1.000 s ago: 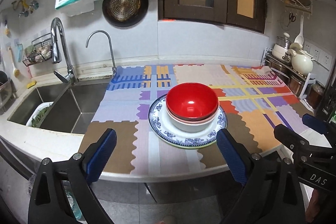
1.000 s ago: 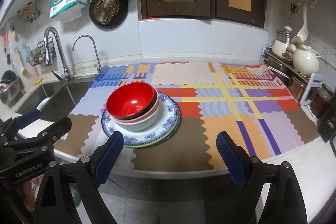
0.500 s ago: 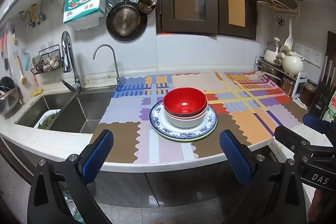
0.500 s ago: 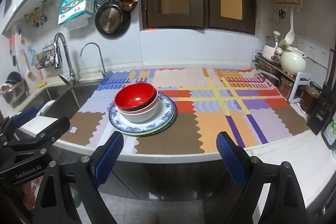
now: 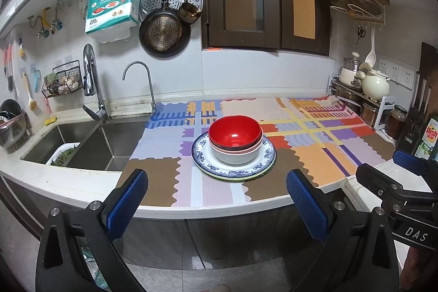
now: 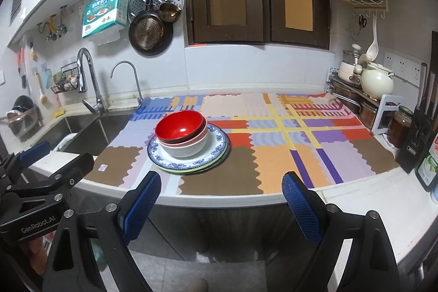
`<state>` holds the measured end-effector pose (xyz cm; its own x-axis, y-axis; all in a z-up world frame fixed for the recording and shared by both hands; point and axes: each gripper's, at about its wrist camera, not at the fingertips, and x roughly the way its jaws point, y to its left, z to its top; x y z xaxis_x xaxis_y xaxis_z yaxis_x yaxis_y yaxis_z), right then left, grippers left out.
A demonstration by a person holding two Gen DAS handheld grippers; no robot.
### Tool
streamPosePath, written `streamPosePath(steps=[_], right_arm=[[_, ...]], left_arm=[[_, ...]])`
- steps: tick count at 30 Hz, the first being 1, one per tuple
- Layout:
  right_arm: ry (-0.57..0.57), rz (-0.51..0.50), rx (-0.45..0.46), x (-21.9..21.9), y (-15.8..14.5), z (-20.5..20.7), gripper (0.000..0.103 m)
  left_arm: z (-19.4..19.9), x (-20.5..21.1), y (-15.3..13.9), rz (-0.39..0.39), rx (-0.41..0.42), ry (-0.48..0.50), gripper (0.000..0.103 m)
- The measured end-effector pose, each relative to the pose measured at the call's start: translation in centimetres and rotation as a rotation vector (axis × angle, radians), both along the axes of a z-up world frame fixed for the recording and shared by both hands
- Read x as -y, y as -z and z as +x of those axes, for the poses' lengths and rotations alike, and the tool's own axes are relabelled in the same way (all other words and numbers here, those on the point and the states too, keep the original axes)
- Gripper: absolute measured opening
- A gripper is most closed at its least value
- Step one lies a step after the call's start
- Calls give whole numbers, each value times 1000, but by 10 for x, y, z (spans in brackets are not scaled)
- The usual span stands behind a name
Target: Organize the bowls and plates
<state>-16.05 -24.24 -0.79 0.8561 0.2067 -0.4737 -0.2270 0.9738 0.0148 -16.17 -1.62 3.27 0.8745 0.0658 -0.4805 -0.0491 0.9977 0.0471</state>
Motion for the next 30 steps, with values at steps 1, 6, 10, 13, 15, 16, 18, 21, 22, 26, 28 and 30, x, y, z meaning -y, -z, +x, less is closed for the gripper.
streamPosePath(steps=[1, 6, 10, 13, 15, 16, 18, 21, 22, 26, 28, 30], right_arm=[[0, 1, 2, 1, 0, -1, 91], [-2, 2, 1, 2, 0, -2, 91], [-1, 1, 4, 3, 0, -2, 91], [1, 2, 5, 3, -1, -3, 91], [0, 0, 7, 4, -1, -3, 91], [0, 1, 6, 4, -1, -3, 91], [1, 1, 6, 4, -1, -4, 91], [0, 2, 6, 4, -1, -3, 91], [0, 2, 6, 4, -1, -3, 91], [1, 1, 7, 4, -1, -4, 91], [-1, 2, 5, 4, -1, -3, 91], [0, 1, 9, 4, -1, -3, 91]], left_arm=[[-1, 0, 0, -3, 2, -1, 103], [-2, 2, 1, 2, 2, -1, 103], [-2, 2, 1, 1, 2, -1, 103], [-3, 3, 1, -1, 1, 0, 103], [-3, 2, 0, -2, 0, 1, 103], [-2, 2, 0, -2, 0, 1, 103], [-2, 2, 0, -1, 0, 1, 103], [-3, 3, 0, 0, 0, 0, 103], [-3, 2, 0, 0, 0, 0, 103], [-2, 2, 0, 0, -1, -1, 103], [-1, 1, 0, 0, -3, -2, 103], [-1, 1, 0, 1, -3, -3, 103]])
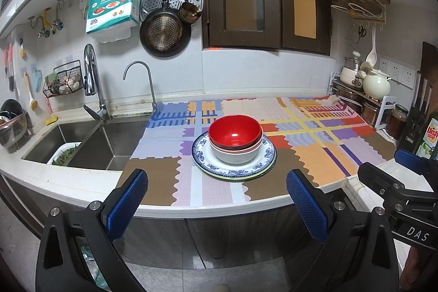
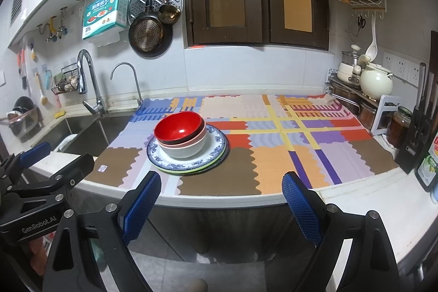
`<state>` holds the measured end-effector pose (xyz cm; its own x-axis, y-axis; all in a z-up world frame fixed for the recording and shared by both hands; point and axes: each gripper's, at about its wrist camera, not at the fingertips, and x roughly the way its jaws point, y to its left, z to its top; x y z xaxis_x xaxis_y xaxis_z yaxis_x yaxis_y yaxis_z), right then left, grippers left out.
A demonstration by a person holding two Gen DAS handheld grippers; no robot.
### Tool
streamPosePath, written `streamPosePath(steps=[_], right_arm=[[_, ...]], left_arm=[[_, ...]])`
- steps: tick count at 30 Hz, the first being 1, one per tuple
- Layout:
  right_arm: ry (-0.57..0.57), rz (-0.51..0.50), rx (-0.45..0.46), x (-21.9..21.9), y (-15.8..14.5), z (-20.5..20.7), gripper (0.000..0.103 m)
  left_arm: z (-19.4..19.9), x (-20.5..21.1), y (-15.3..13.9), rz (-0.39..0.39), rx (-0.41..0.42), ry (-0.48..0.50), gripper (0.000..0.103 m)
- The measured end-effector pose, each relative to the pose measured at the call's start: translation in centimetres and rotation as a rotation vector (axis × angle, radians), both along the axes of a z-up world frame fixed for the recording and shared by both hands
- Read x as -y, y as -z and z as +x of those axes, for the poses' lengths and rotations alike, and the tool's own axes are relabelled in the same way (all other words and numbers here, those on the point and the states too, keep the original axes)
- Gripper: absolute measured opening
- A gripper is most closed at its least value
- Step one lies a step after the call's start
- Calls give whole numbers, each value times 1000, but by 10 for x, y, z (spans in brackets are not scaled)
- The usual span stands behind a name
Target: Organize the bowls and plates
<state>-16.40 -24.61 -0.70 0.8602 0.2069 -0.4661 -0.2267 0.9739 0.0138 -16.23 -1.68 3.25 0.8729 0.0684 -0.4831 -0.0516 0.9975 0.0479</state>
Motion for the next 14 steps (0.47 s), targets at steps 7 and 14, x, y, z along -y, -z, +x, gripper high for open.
streamPosePath(steps=[7, 14], right_arm=[[-2, -5, -1, -1, 0, 1, 91], [-6, -6, -1, -2, 0, 2, 91]], left_arm=[[0, -1, 0, -3, -4, -2, 103], [1, -2, 2, -7, -4, -6, 103]])
